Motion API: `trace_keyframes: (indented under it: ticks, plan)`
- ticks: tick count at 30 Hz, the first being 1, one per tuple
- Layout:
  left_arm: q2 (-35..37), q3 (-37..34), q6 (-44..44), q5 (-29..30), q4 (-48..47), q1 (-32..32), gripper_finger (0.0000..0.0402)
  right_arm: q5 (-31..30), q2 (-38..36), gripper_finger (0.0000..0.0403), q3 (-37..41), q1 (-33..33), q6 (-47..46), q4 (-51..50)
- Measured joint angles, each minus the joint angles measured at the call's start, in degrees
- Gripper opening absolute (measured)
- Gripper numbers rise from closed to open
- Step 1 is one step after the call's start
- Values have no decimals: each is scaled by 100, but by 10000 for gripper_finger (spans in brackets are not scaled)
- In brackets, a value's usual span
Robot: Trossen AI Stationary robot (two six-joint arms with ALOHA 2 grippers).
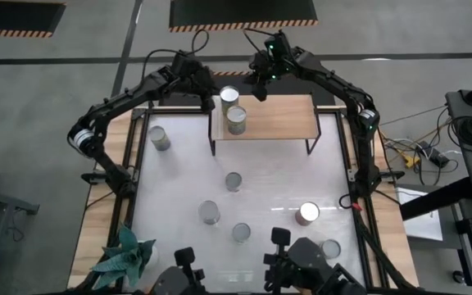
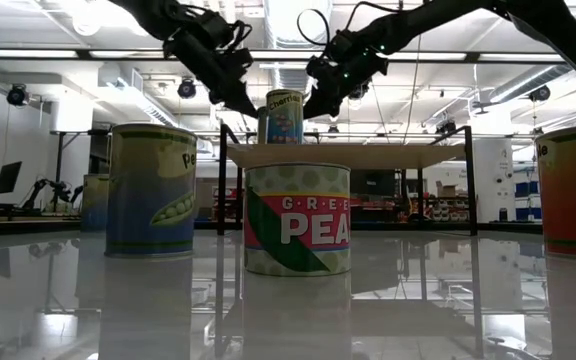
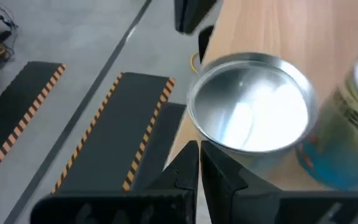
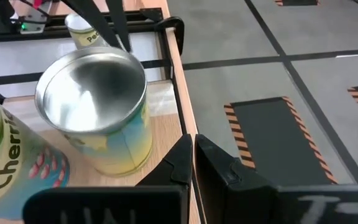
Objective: Pick and place cans onto a shelf
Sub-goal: Put the canned carrots on the shelf
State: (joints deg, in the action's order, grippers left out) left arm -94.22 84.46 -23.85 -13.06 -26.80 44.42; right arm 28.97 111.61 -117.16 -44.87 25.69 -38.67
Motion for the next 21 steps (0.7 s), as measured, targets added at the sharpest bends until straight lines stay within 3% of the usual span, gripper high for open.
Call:
trace_keyframes:
  ticks: [21]
  plan:
    - [-442, 315, 236, -297, 195, -141, 0, 0, 0, 9, 7, 49, 9, -193]
